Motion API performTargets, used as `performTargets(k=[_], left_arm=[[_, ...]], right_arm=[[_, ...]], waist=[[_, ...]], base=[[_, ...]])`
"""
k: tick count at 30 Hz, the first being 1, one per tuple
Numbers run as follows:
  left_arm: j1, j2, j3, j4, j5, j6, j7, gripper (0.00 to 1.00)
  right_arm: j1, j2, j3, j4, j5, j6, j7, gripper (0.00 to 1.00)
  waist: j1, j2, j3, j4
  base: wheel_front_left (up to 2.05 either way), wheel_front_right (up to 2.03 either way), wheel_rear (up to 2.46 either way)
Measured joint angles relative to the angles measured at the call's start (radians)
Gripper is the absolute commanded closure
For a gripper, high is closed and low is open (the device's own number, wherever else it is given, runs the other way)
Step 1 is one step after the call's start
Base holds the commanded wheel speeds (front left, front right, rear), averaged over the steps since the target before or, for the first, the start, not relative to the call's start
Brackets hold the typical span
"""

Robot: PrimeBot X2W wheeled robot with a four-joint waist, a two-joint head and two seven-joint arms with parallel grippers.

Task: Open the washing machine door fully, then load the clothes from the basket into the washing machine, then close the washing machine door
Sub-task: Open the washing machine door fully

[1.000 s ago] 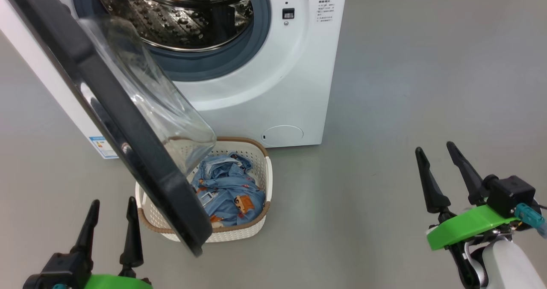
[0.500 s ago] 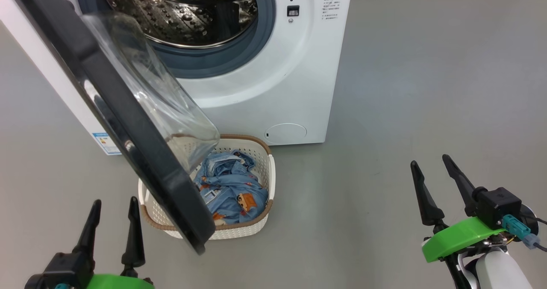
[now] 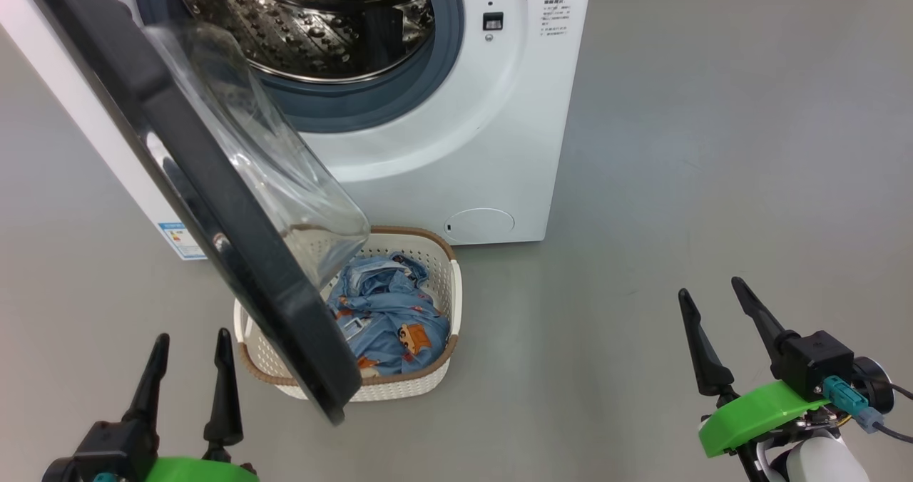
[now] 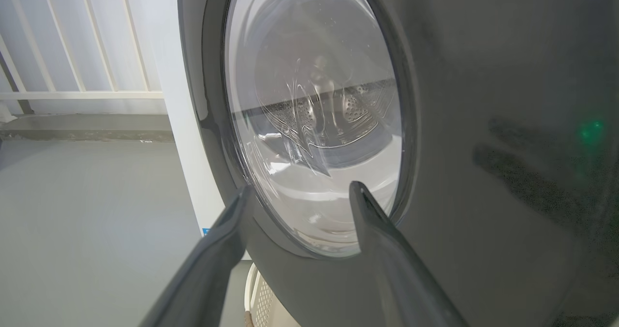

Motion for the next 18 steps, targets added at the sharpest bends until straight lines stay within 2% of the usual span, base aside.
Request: performTargets(k=[18], left_arm=[[0.000, 0.000, 0.001, 0.004, 0.000, 0.000, 0.000, 0.00]], right_arm=[[0.020, 0.010, -0.008, -0.015, -0.017, 0.000, 0.000, 0.00]], waist=[[0.0000, 0.0000, -0.003, 0.003]], base=[[0.00, 0.00, 0.00]])
